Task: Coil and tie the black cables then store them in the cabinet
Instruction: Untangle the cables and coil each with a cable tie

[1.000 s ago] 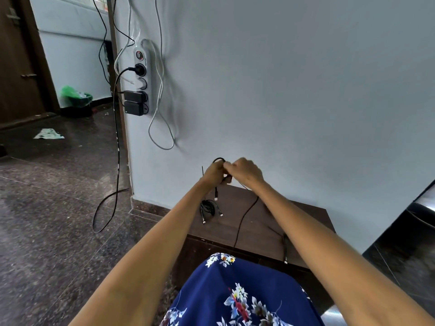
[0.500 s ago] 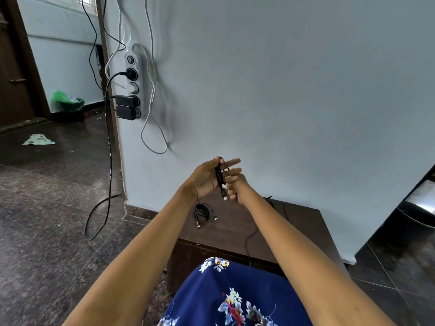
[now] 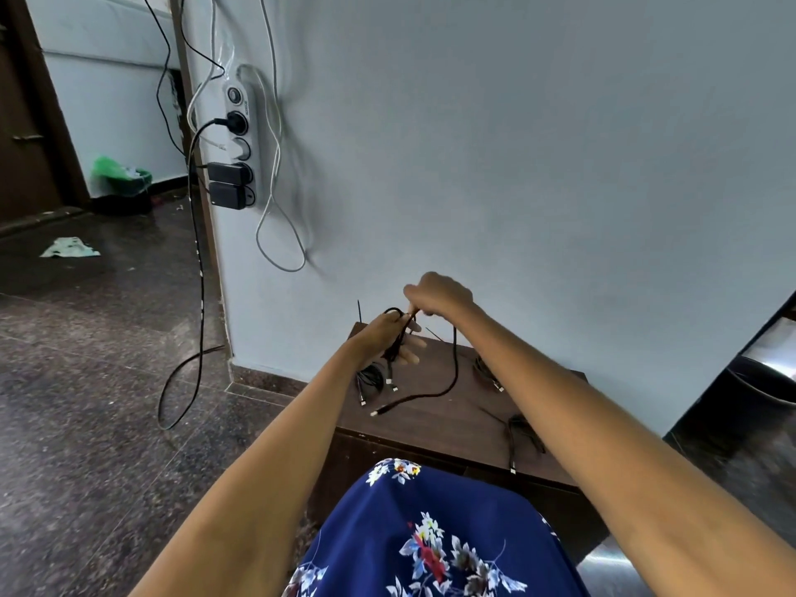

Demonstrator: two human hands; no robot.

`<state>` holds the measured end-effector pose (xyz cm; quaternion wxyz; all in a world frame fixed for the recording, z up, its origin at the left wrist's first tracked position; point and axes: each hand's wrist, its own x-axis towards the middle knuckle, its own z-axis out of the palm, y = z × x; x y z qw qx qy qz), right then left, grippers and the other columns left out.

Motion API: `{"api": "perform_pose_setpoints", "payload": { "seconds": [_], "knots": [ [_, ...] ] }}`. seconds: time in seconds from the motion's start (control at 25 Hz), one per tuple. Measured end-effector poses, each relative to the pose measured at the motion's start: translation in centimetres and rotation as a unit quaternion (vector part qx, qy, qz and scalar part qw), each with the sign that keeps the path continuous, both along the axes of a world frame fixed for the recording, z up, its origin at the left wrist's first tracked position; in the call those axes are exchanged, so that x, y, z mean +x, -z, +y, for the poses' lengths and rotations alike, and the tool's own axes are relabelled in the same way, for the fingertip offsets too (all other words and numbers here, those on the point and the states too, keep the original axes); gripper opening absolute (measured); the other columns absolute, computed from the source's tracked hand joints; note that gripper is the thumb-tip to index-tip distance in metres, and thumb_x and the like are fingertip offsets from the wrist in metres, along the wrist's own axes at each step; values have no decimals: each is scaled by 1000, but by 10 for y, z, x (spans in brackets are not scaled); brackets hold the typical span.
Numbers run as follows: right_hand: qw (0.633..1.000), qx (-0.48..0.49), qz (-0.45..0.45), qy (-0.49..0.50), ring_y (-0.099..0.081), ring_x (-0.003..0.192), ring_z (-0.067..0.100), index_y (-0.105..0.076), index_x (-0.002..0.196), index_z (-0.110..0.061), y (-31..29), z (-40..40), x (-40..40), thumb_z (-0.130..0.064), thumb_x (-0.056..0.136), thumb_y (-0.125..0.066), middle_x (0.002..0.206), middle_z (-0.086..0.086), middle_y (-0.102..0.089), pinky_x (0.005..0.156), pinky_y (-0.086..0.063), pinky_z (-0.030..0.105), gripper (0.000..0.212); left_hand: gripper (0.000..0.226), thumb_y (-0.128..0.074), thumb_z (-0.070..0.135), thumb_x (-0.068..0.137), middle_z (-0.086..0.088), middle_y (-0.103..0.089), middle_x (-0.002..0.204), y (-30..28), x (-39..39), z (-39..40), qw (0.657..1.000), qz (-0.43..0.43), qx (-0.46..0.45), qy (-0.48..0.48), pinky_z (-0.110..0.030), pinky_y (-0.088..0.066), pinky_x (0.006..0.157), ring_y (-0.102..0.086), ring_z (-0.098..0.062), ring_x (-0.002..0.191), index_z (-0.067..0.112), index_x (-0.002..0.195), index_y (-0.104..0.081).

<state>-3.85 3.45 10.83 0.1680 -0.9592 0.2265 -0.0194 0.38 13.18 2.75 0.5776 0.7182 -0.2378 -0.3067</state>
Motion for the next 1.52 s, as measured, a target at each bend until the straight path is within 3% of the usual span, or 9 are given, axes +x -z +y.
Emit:
{"api": "perform_pose_setpoints", "payload": {
  "seconds": [0.16, 0.36, 0.44, 0.6, 0.84, 0.92, 1.0, 1.36, 1.52],
  "knots": [
    [991, 65, -103, 62, -55, 77, 24, -70, 94, -9, -6, -16, 6, -30, 90, -37, 68, -6, -57, 67, -35, 30, 39, 62, -16, 52, 99, 5, -46, 50, -11, -5, 7, 975, 161, -116, 102, -16, -23, 35, -26, -7, 35, 9, 100, -62],
    [968, 179, -111, 137, -51, 78, 26, -54, 80, -8, 33, -27, -5, -36, 98, -27, 85, 9, -55, 73, -35, 30, 42, 29, -29, 29, 102, 9, -52, 53, -29, -8, 12, 922, 228, -263, 169, -15, -31, 35, -38, -4, 39, 14, 87, -48],
    [949, 273, -85, 136, -46, 60, 19, -47, 68, -14, 54, -21, -11, -30, 98, -29, 70, 4, -50, 60, -35, 26, 39, 31, -29, 27, 102, -3, -71, 88, -31, -11, 6, 905, 255, -308, 143, -23, -54, 49, -70, -16, 73, 13, 81, -47],
    [909, 389, 47, 139, -27, 34, 6, -46, 68, -14, 81, -9, -20, -29, 96, -33, 56, -3, -35, 29, -20, 14, 34, 35, -30, 26, 103, -19, -53, 129, -19, -9, -15, 919, 246, -307, 18, -51, -49, 89, -47, -34, 128, 13, 76, -48],
    [992, 84, 89, 30, -59, 76, 25, -58, 78, -13, 68, -7, -11, -34, 92, -37, 77, 3, -58, 68, -41, 30, 33, 34, -30, 25, 103, -2, -50, 96, -2, -6, -26, 991, -94, -6, -95, -32, -41, 83, -43, -17, 96, 11, 82, -55],
    [998, 2, 60, 16, -59, 95, 30, -60, 98, -10, 61, -13, -10, -35, 93, -35, 93, 6, -60, 73, -37, 32, 36, 34, -30, 23, 103, 0, -53, 76, 3, -5, -25, 991, -96, 1, -88, -23, -40, 62, -50, -17, 75, 13, 77, -49],
    [999, -19, 31, 8, -56, 85, 28, -56, 86, -11, 55, -22, -10, -36, 92, -36, 84, 3, -56, 67, -34, 31, 33, 35, -29, 24, 102, -2, -57, 64, 5, -5, -22, 995, -49, -26, -84, -24, -38, 55, -51, -16, 57, 14, 74, -46],
    [972, 33, -232, -21, -36, 50, 15, -35, 53, -14, 59, -25, -5, -26, 93, -42, 52, -1, -39, 52, -27, 30, 43, 44, -28, 39, 99, 11, -23, 40, -2, -6, -9, 984, 131, -102, 59, -17, -18, 33, -17, -4, 32, 18, 62, -39],
    [876, 415, -243, 33, -55, 64, 11, -57, 57, -21, 78, -22, -10, -45, 98, -35, 60, -8, -61, 63, -42, 27, 52, 46, -34, 36, 99, 10, -24, 39, 2, -9, -13, 950, 222, -204, 83, -17, -21, 33, -19, -5, 30, 20, 56, -34]
  ]
}}
